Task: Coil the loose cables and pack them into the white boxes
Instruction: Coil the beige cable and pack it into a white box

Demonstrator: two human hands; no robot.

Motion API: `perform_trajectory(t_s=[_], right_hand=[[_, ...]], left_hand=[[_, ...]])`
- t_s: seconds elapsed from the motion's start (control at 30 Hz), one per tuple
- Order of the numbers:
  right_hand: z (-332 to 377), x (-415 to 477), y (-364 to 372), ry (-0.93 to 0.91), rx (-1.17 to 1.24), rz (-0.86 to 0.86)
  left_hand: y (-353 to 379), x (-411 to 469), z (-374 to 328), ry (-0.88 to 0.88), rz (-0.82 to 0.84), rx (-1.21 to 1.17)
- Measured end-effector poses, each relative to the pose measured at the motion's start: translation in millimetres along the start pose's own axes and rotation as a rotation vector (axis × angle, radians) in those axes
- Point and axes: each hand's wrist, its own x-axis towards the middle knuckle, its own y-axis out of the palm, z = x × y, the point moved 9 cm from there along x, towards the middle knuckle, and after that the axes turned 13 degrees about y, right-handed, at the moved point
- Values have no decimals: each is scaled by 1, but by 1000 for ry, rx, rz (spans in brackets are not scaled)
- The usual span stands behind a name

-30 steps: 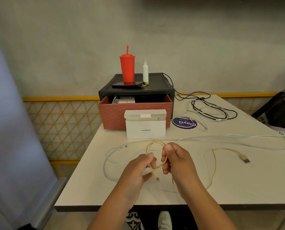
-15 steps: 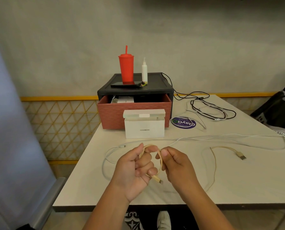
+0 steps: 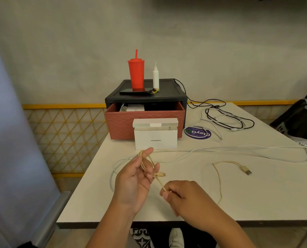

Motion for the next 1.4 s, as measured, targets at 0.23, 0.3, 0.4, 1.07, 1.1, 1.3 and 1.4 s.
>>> perform_trajectory(t_s=[0.23,0.3,0.4,1.07,1.1,1.3,1.4], right_hand=[[21,-13,-15,-73,-270,-39],[33,-14,-33,-123,-260,-155],[41,-10,-50,-148,-17,-171],[29,16,-40,-99,-289,-315],[29,18,-38,-92,-358,-318],[17,23,-34,-78,-246,-194],[13,23,-30,-110,-38,-68]], left_hand=[[5,-5,5,109,233,516],[12,-9,8,80,306,581],[26,-17,12,5,399,581],[30,-23,15,-245,151,31],[29,-23,15,-245,144,37],[24,-23,9,-164,134,252],[22,-21,6,-138,127,312]])
